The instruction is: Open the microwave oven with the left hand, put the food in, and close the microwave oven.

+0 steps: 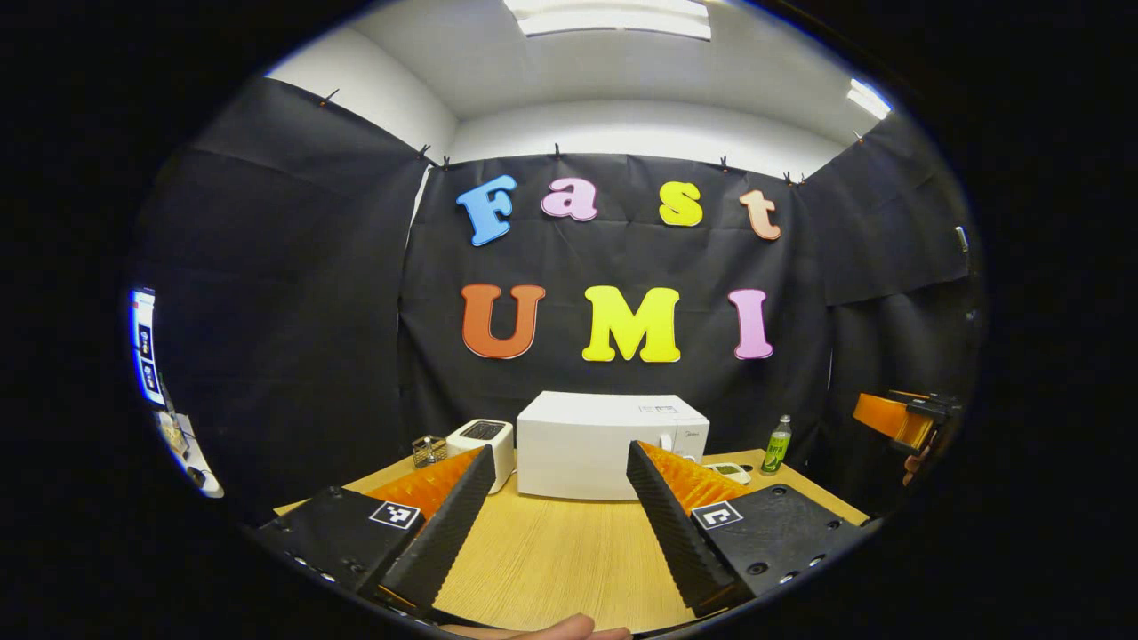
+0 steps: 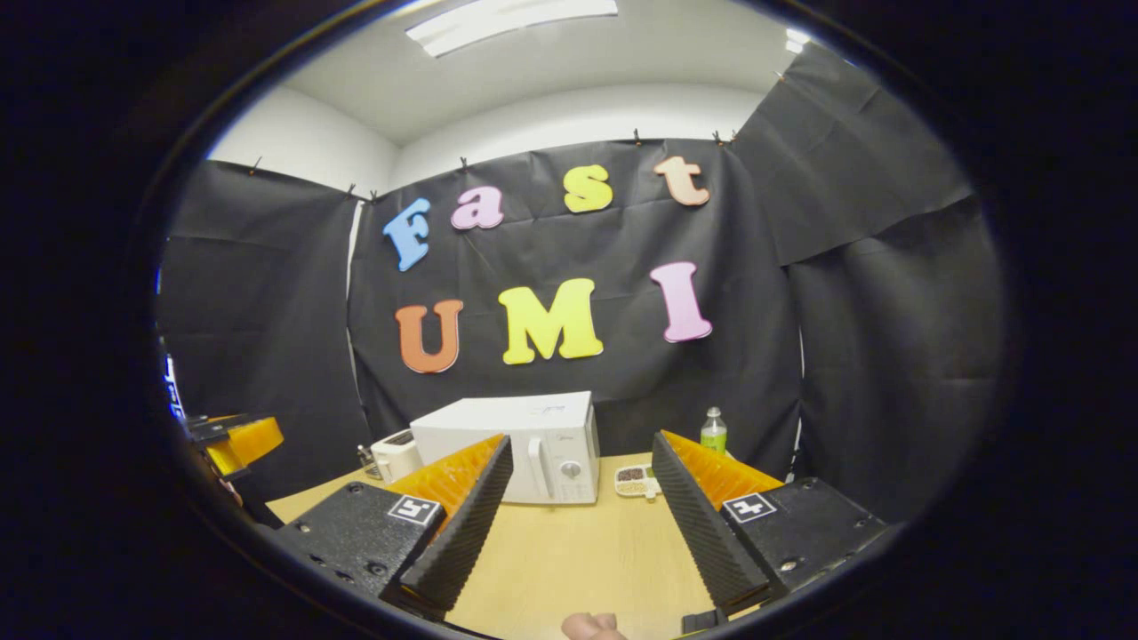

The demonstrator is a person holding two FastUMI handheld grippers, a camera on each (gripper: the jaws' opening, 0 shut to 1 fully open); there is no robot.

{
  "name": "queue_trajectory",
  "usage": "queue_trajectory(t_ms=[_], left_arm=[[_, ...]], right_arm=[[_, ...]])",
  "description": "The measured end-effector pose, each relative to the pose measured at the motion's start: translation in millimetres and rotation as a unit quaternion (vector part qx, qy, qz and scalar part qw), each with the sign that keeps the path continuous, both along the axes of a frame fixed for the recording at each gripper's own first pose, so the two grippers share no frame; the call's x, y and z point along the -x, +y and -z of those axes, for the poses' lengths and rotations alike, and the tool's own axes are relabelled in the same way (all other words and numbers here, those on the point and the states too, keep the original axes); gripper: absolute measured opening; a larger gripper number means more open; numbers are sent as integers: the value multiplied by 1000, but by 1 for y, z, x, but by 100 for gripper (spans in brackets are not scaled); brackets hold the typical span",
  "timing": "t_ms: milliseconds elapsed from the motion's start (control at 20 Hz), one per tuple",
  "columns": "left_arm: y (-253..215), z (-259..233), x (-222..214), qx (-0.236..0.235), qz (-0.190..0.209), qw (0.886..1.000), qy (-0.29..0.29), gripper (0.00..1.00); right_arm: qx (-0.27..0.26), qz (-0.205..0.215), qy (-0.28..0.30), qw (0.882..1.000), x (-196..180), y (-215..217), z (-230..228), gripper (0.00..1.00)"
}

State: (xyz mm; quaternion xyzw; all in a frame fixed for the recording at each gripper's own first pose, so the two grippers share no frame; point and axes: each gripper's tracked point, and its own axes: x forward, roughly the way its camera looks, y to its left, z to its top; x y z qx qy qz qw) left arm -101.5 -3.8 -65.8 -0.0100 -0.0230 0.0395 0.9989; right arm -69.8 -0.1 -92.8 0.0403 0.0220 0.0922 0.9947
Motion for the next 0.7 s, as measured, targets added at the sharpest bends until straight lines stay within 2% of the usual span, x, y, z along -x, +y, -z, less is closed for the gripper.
queue_trajectory(t_ms=[50, 100, 150, 200, 250, 300, 350, 400, 500, 550, 700], left_arm=[[0, 1, 1, -2, 0, 1000, 3, 84], [-1, 2, 0, -4, 0, 1000, 4, 95], [-4, 4, 0, -4, 4, 1000, 6, 95], [-6, 5, -1, -5, 7, 1000, 9, 95], [-7, 8, -2, -6, 7, 1000, 12, 95], [-8, 8, -3, -6, 7, 1000, 13, 95], [-8, 8, -3, -6, 7, 1000, 13, 95], [-9, 7, -2, -5, 6, 1000, 12, 95], [-10, 8, -2, -2, 7, 1000, 13, 95], [-10, 9, -3, -2, 8, 1000, 13, 95], [-9, 10, -1, -3, 4, 1000, 14, 95]], right_arm=[[1, -3, 0, 1000, 1, 1, 0, 100], [-1, -4, -1, 1000, 2, 2, -1, 100], [-1, -3, -2, 1000, 3, 1, -1, 91], [0, -4, -2, 1000, 3, 0, 1, 100], [2, -4, -2, 1000, 2, 0, 2, 100], [2, -5, -2, 1000, 3, 0, 2, 91], [1, -5, -2, 1000, 2, 0, 2, 100], [0, -6, -1, 1000, 3, 0, 3, 91], [-2, -8, 1, 1000, 3, -1, 6, 91], [-3, -9, 2, 1000, 4, 0, 6, 100], [-4, -7, 2, 1000, 3, -3, 7, 100]])
